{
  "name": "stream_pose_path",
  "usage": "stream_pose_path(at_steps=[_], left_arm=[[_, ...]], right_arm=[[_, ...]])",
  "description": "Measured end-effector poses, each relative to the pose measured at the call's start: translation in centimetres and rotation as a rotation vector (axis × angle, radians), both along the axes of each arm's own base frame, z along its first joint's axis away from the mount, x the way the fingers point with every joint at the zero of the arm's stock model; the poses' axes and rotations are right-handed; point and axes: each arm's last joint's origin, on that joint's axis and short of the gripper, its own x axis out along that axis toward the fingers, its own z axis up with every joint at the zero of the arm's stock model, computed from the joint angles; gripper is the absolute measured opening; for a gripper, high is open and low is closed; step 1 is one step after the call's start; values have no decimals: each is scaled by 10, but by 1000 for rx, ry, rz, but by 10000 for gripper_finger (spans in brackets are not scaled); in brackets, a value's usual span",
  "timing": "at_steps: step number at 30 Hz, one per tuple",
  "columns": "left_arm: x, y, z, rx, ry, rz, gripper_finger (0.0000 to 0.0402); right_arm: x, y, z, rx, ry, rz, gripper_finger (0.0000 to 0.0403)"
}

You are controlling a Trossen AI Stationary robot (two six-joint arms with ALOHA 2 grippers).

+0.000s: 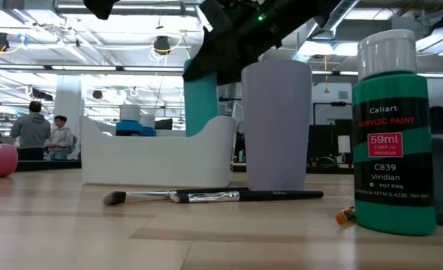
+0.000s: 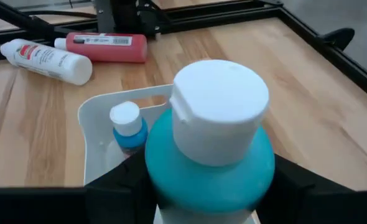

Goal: Pick & Place Paint Supplies
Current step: Put the light blue paint bottle into the white bin

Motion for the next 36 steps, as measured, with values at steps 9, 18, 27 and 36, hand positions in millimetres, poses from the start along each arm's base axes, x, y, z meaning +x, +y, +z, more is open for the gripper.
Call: stream_pose_path(at_steps=[9, 18, 27, 36], left_arm=[[0, 0, 0, 4, 0, 0, 325], [0, 0, 0, 16, -8, -3, 324], [0, 0, 0, 18, -10, -3, 325], [0, 0, 1, 22, -15, -4, 324]], right_arm=[[-4, 0, -9, -1, -24, 4, 201], [-7, -13, -19, 32, -140, 16, 194], [-4, -13, -12, 16, -211, 31, 197], [-4, -11, -12, 6, -210, 40, 199]])
